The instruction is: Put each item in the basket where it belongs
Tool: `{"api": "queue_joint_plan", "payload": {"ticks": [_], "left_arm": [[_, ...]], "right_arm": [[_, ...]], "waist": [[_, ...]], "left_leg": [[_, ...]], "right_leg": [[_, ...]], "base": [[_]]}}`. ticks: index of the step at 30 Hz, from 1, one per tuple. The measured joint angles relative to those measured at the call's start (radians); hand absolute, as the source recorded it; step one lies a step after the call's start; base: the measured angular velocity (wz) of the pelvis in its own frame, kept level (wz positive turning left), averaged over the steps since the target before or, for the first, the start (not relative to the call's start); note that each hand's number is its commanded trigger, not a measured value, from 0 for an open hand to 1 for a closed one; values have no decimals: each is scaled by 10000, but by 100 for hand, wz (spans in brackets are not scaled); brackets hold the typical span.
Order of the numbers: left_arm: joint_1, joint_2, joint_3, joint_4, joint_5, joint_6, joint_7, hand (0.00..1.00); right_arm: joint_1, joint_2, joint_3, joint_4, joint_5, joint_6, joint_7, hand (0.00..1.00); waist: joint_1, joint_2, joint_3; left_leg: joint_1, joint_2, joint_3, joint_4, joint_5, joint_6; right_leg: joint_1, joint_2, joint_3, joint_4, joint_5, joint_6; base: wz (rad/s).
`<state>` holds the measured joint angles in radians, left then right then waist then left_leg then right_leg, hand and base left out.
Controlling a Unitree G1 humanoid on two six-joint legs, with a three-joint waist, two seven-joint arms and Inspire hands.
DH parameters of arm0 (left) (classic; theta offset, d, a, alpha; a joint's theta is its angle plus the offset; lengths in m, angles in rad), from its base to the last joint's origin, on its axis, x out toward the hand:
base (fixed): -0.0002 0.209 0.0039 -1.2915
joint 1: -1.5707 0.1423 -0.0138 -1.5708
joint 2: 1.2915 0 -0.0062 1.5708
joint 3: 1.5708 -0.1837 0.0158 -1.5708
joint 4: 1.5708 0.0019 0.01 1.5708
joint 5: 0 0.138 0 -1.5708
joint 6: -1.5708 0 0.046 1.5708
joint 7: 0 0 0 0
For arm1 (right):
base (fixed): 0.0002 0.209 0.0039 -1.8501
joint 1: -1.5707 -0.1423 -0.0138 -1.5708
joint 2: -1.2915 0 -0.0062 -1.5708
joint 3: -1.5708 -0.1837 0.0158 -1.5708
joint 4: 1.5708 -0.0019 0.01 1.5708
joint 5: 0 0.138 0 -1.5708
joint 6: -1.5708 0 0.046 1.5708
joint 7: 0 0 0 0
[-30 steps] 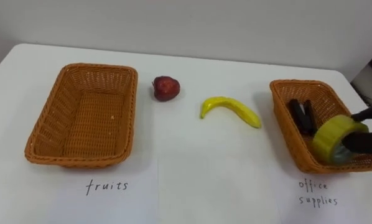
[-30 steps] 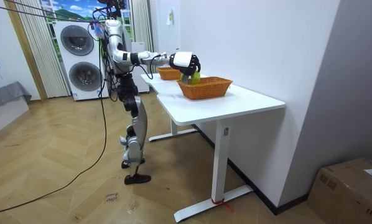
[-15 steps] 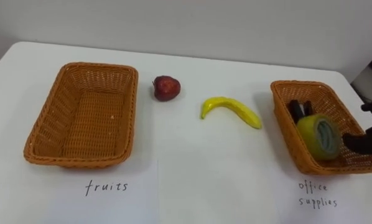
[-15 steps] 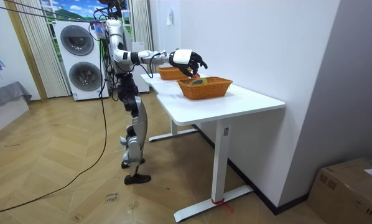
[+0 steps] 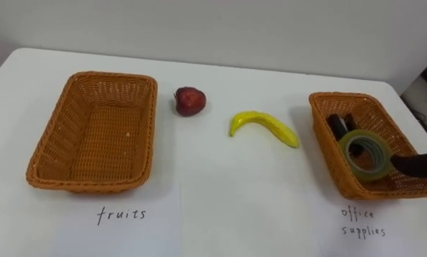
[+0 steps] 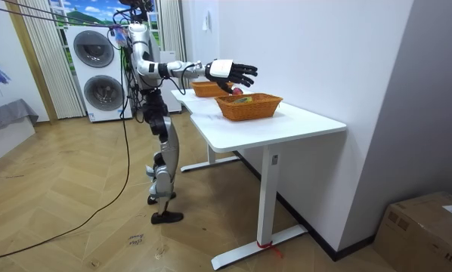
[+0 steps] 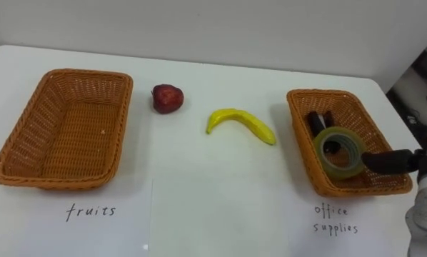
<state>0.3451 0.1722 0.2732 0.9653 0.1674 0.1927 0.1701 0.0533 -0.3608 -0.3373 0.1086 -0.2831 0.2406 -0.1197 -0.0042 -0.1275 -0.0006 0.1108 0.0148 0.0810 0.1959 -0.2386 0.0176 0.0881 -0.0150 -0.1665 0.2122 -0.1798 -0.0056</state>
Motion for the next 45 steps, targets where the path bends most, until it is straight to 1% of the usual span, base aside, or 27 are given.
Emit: {"api": "queue_joint_plan", "payload": {"ticks": [5, 16, 21, 25, 27, 28, 30, 32, 34, 36, 39, 42, 45], "left_arm": [[2, -10, 0, 18, -4, 0, 151, 0], [4, -27, 3, -3, -32, -2, 157, 0], [7, -26, 1, -4, -82, -19, 157, 0], [6, -28, -8, 5, -83, -22, 182, 0], [4, -28, -8, 5, -72, -20, 187, 0], [3, -29, -9, 16, -73, -20, 191, 0], [3, -37, -33, 62, -75, -21, 192, 0], [2, -43, -62, 83, -105, -28, 191, 0], [-15, -41, -76, 216, -107, -81, 188, 0], [-19, -25, -217, 350, -106, -134, 154, 0], [-12, -10, -234, 375, -303, -163, 13, 0], [-43, 23, -258, 248, -913, -213, -77, 0], [-125, 94, -603, 227, -989, -402, -79, 0]], "right_arm": [[0, 0, 0, 0, 0, 0, 0, 0], [0, 0, -1, -38, 19, 0, 1, 0], [-1, 0, 0, -42, 182, 0, 1, 0], [-1, 0, 0, -366, 617, 1, 18, 0], [-1, 0, 0, -624, 794, -1, 25, 0], [0, 0, 6, -715, 892, -2, 25, 0], [0, 0, 28, -811, 1087, -4, 27, 0], [-16, 0, 54, -837, 1232, -25, 31, 0], [-103, 1, 122, -841, 1250, -27, 76, 0], [-165, 0, 126, -929, 1238, -27, 130, 0], [-236, 0, 139, -1362, 1255, -27, 145, 0], [-348, -12, 308, -2047, 1253, -28, 62, 0], [-768, -45, 580, -2397, 1253, -150, -111, 0]], "waist": [[7, -12, 0], [6, -50, -15], [21, -63, -9], [25, -18, -12], [13, 20, -25], [78, 47, -39], [87, 105, -49], [105, 178, -33], [95, 229, -17], [92, 233, -15], [90, 223, 2], [76, 199, 5], [63, 158, 25]], "left_leg": [[18, 6, 1, 21, -1, 1], [29, -17, 4, 48, 0, 2], [23, -21, 10, 35, 0, 2], [-28, -20, 51, 35, -1, 3], [-42, -19, 53, 28, 0, 3], [-26, -13, 51, 17, 0, 2], [37, -6, 45, 10, 0, 2], [52, 52, 25, -12, 0, 2], [53, 51, 39, -30, 0, 2], [42, 49, 61, -45, 0, 1], [7, 44, 73, -43, 2, -2], [-45, 12, 74, -24, 2, -2], [-84, -1, 55, 24, 2, -1]], "right_leg": [[-18, -4, 12, 85, -1, 0], [-5, -23, 28, 78, -6, 1], [-3, -23, 25, 40, -9, 0], [-30, -19, 31, 14, -10, 0], [-20, -13, 31, -41, -9, 0], [6, -4, 30, -70, -8, -1], [47, 0, 25, -61, -7, -2], [86, 3, 7, -65, -7, -2], [84, 8, 1, -65, -7, -2], [66, 9, 3, -61, -7, -2], [33, 14, 12, -63, -8, -2], [-15, 13, 5, -62, -8, -2], [-31, -2, -8, -50, -7, -2]], "base": [[0], [0], [0], [0], [0], [0], [0], [3], [0], [0], [0], [0], [0]]}}
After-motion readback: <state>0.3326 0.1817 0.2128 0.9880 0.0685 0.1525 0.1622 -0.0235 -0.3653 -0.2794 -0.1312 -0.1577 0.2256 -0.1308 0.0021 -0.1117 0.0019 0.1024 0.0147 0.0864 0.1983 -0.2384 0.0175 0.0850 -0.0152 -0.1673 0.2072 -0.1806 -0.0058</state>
